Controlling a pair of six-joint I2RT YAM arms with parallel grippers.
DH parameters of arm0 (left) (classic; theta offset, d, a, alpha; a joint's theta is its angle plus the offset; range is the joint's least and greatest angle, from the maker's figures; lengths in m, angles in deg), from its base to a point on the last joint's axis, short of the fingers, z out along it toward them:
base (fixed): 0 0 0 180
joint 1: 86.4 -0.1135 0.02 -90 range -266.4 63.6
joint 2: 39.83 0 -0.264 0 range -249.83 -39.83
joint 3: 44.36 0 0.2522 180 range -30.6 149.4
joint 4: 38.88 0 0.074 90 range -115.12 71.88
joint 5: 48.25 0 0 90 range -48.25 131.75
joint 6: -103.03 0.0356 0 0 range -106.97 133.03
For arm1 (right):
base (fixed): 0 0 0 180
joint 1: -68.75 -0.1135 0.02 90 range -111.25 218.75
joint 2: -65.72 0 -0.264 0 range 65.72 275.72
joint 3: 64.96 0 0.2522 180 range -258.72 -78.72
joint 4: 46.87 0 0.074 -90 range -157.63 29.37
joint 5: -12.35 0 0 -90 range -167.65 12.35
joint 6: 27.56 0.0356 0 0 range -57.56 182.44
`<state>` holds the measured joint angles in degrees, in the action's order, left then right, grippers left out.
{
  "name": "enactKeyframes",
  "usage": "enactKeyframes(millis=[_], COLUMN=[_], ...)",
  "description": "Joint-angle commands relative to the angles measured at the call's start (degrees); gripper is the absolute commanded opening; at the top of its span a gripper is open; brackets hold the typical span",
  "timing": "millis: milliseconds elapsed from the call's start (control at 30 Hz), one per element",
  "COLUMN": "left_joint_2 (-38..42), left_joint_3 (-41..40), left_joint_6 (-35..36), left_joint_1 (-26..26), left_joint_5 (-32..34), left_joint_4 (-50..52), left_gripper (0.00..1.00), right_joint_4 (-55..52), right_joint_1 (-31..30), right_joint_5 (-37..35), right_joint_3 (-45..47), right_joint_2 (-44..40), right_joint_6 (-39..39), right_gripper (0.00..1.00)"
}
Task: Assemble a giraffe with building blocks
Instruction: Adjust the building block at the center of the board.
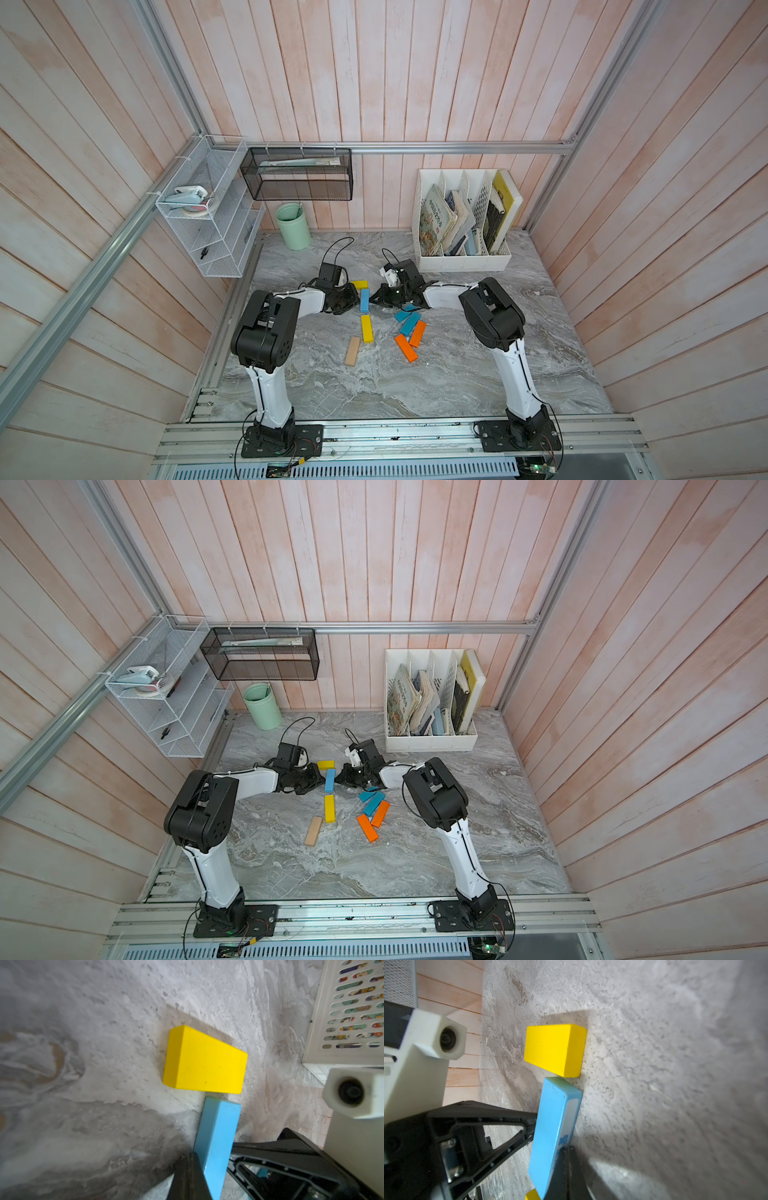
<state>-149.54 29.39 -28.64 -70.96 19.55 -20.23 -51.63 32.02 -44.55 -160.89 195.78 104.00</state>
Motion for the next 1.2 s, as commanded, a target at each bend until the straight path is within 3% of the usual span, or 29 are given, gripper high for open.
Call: enactKeyframes(millis=[0,1167], left_joint_2=[-0.6,0.8], left_joint_3=[0.9,-1.1], left_joint_6=[-0.2,-0.4], left_joint_1=[0.4,0.2], left_joint_5=[-0.5,0.6], left_joint_4=[-0.9,-1.0], left_gripper=[0.0,0.0], right_joint_4=[-4.5,-7.4], right_joint_1=[-0.5,0.7], right_joint_5=[-1.1,-1.2], right_joint_3=[-0.7,-4.1], right_joint_2=[1.2,2.6], right_joint_6=[-0.3,-1.7], right_gripper=[0.0,0.0])
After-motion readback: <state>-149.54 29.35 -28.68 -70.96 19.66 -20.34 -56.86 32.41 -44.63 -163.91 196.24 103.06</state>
